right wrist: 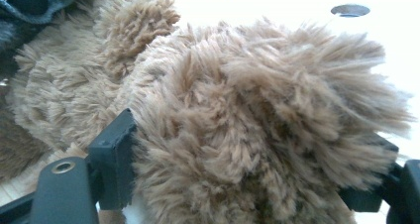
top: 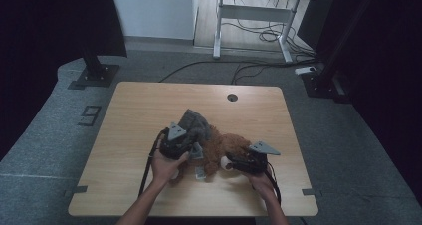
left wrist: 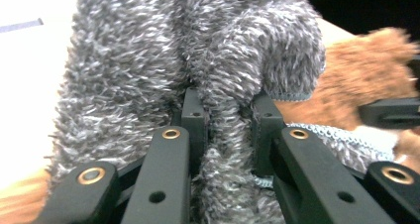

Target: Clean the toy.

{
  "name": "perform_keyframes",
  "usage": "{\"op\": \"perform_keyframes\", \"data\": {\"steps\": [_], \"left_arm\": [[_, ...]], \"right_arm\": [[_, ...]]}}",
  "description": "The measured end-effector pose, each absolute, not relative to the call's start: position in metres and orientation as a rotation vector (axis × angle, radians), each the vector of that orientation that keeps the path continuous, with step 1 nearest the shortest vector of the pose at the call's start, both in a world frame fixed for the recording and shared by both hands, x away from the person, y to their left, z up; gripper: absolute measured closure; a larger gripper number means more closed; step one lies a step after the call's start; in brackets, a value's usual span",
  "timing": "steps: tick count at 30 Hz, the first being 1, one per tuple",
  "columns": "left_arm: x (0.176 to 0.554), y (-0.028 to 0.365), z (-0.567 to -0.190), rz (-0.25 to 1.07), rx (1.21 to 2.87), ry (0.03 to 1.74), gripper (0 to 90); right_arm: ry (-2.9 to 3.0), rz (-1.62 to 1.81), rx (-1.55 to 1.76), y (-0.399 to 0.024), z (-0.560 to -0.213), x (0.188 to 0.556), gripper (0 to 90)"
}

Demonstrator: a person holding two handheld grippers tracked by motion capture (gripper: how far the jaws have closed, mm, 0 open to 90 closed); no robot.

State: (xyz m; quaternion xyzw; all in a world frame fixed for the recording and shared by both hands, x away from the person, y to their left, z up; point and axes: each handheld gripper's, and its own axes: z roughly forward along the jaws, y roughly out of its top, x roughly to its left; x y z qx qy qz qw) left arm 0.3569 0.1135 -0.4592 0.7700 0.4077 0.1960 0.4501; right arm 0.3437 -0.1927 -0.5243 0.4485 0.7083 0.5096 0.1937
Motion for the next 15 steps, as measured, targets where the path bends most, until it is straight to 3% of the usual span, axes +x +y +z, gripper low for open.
{"op": "perform_keyframes", "data": {"steps": [8,15], "left_arm": [[0.363,0.159,-0.474,0.444,1.881,1.134,73.6],[0.361,0.121,-0.452,0.509,1.951,1.017,73.4]], "right_arm": [[1.982,1.432,1.257,-0.192,-0.524,0.343,20.0],[1.979,1.428,1.260,-0.191,-0.525,0.344,19.9]]}}
